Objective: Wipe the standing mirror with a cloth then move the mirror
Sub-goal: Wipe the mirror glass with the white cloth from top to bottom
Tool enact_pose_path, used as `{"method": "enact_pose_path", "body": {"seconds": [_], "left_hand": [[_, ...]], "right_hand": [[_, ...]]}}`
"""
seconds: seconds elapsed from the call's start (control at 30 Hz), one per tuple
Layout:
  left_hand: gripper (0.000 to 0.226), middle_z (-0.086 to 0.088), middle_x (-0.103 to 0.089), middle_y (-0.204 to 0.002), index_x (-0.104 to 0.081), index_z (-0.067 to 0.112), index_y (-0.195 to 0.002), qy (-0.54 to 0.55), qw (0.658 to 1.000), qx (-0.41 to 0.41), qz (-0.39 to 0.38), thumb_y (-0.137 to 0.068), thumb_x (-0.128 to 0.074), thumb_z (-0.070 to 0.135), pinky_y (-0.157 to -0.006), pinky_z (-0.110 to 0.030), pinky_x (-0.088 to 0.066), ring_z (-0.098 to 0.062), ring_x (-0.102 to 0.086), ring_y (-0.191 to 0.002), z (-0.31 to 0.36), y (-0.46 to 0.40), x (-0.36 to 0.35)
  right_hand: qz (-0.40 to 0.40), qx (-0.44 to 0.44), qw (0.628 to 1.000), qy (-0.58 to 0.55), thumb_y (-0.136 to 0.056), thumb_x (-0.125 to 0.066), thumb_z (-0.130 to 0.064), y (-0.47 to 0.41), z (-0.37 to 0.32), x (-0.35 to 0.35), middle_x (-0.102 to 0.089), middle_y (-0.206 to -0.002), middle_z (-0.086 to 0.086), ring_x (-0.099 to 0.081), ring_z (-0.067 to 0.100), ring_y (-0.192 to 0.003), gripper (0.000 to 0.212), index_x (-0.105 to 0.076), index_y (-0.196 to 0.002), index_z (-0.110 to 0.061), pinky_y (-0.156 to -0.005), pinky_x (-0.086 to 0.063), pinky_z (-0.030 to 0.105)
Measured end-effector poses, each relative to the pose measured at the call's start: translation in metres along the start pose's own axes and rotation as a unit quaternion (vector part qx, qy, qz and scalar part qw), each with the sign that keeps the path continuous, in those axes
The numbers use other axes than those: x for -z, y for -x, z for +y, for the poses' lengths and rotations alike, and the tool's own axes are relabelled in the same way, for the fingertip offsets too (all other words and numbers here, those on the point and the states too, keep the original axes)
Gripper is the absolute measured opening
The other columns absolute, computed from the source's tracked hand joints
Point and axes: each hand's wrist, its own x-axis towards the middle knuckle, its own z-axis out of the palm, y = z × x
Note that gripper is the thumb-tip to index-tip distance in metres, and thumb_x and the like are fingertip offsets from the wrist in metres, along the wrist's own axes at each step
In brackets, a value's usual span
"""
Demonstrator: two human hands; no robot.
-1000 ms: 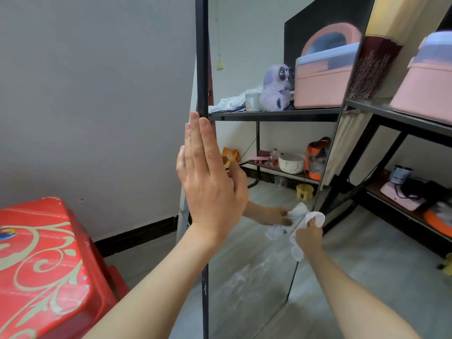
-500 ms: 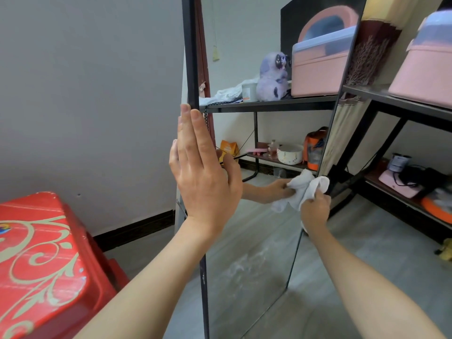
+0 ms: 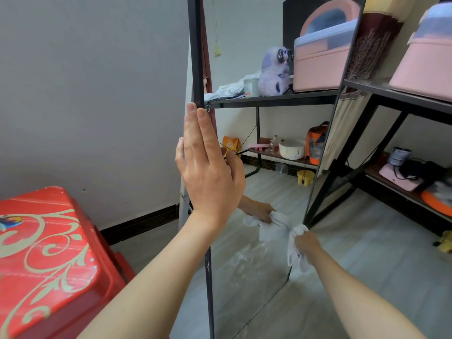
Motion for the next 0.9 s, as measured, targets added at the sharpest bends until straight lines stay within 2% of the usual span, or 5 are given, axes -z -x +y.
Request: {"method": "enact_pose_path", "body": {"seconds": [0.23, 0.43, 0.57, 0.8, 0.9], "left_hand": [[0.070, -0.018, -0.016, -0.151, -0.012, 0.008, -0.141, 0.016, 0.998, 0.039, -0.055, -0.081, -0.047, 0.007, -0.108, -0.046, -0.027, -0.038, -0.053, -0.117, 0.002, 0.008, 0.006], [0.077, -0.020, -0.018, -0.151, -0.009, 0.008, -0.143, 0.006, 0.987, 0.067, -0.144, -0.078, -0.051, 0.008, -0.110, -0.049, -0.026, -0.031, -0.020, -0.140, 0.003, 0.047, 0.030], [0.073, -0.017, -0.016, -0.153, -0.013, 0.006, -0.144, -0.004, 0.971, 0.101, -0.215, -0.079, -0.045, 0.015, -0.111, -0.046, -0.025, -0.028, -0.012, -0.141, 0.000, 0.103, 0.052], [0.047, -0.020, -0.034, -0.137, -0.048, 0.004, -0.123, 0.028, 0.939, 0.071, -0.334, -0.077, -0.043, 0.014, -0.093, -0.042, -0.037, -0.036, -0.039, -0.121, 0.003, 0.184, 0.076], [0.045, -0.016, -0.046, -0.134, -0.054, 0.005, -0.118, 0.090, 0.887, 0.077, -0.446, -0.080, -0.037, 0.021, -0.087, -0.043, -0.048, -0.033, -0.049, -0.117, 0.005, 0.195, 0.074]], "right_hand": [[0.006, -0.018, 1.000, -0.002, -0.091, -0.042, -0.009, 0.048, 0.013, -0.003, -0.050, -0.133, 0.024, -0.050, 0.038, -0.119, 0.045, -0.039, -0.134, 0.004, -0.092, -0.044, 0.036], [-0.021, -0.009, 0.999, -0.025, -0.096, -0.040, -0.027, 0.083, 0.032, 0.001, -0.047, -0.136, 0.021, -0.048, 0.037, -0.121, 0.048, -0.039, -0.136, 0.000, -0.097, -0.040, 0.038], [-0.050, 0.025, 0.995, 0.082, -0.097, -0.031, -0.030, 0.102, 0.043, 0.002, -0.048, -0.135, 0.017, -0.047, 0.036, -0.120, 0.045, -0.042, -0.134, -0.008, -0.101, -0.040, 0.041], [0.012, 0.214, 0.920, 0.329, -0.091, -0.040, -0.015, 0.117, 0.065, 0.016, -0.059, -0.121, 0.005, -0.050, 0.028, -0.115, 0.033, -0.058, -0.119, -0.021, -0.093, -0.038, 0.035], [0.030, 0.273, 0.919, 0.282, -0.087, -0.046, -0.009, 0.120, 0.070, 0.021, -0.064, -0.106, 0.009, -0.054, 0.029, -0.105, 0.027, -0.064, -0.107, -0.013, -0.084, -0.039, 0.034]]}}
